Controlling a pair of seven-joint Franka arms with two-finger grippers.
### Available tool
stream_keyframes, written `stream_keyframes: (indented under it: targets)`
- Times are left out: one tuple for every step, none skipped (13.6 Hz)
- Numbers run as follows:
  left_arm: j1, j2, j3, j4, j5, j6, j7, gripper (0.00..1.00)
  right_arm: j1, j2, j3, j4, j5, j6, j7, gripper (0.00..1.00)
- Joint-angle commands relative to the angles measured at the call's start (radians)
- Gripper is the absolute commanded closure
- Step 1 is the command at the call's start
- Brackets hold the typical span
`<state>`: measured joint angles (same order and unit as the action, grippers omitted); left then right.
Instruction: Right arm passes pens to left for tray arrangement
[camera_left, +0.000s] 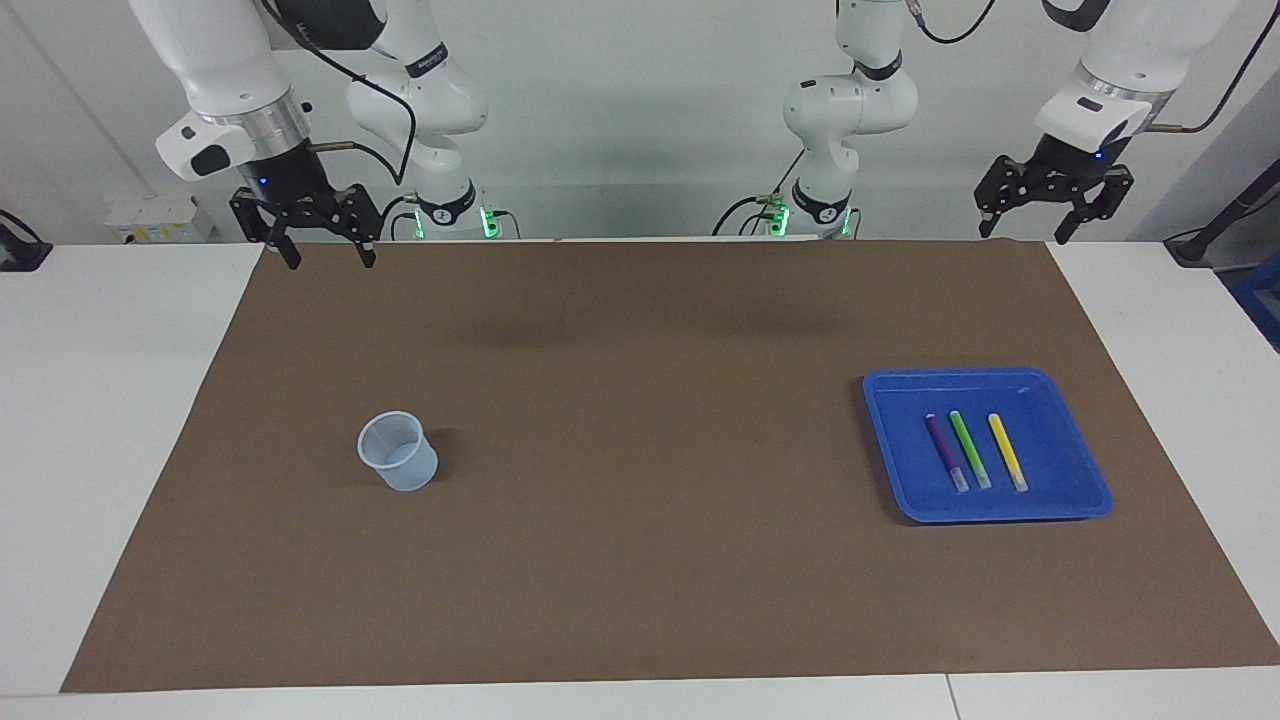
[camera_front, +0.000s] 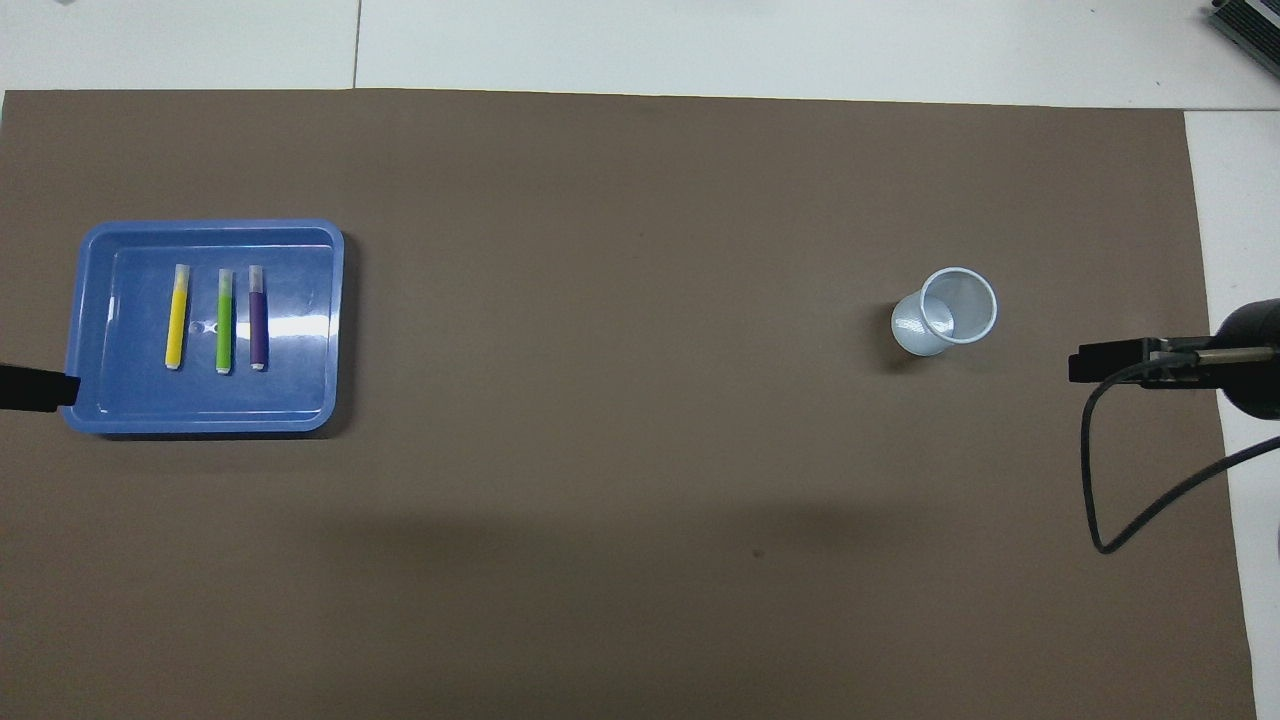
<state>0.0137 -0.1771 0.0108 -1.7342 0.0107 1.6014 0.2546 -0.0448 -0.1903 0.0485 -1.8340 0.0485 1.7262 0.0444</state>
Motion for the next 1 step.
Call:
stream_keyframes:
  targets:
    - [-0.012, -0.015, 0.009, -0.01, 0.018, -0.011, 0.006, 0.0, -0.017, -0.012, 0.001, -0.004, 0.01, -0.01, -0.014, 0.0]
